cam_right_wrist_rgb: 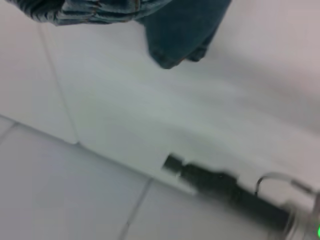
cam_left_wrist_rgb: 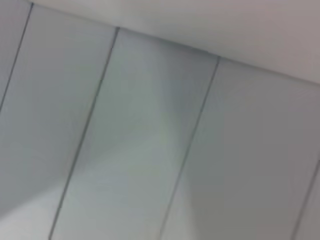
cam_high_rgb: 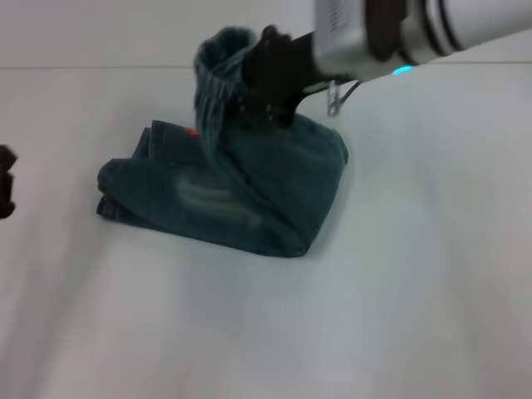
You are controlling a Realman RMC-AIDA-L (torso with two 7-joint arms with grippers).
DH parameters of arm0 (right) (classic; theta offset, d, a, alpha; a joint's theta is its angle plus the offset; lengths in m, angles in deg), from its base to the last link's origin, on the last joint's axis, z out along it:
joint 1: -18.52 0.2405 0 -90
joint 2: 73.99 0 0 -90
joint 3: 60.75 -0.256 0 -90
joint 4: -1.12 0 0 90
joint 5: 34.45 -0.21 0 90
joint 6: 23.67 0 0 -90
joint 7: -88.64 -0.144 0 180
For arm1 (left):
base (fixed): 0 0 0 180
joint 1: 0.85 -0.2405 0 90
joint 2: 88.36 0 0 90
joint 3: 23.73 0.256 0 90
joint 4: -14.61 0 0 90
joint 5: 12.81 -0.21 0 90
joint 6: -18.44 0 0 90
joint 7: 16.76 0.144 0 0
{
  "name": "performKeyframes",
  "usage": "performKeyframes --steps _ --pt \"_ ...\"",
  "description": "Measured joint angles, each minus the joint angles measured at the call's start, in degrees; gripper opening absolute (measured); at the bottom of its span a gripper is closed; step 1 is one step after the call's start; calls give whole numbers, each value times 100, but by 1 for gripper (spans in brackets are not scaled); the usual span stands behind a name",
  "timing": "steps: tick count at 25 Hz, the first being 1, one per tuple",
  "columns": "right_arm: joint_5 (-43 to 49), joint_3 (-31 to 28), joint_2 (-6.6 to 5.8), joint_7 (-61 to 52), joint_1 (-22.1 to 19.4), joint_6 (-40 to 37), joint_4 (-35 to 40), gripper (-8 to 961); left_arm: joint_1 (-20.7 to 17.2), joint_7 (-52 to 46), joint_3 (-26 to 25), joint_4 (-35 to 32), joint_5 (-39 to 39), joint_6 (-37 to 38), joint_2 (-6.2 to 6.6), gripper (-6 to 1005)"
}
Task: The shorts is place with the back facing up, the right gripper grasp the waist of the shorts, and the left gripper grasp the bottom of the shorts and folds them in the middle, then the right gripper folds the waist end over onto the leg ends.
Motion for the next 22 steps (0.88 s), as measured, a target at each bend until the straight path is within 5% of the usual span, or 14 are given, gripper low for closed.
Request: performKeyframes --steps 10,18,22 --pt "-382 1602 85 92 594 1786 -1195 204 -328 -6 -69 61 -72 304 -32 49" --pt "-1136 1787 47 635 463 1557 -1151 352 -289 28 -51 146 -122 237 -23 59" --pt "-1160 1796 49 530 355 1438 -1009 542 -254 59 -51 149 -123 235 -18 64"
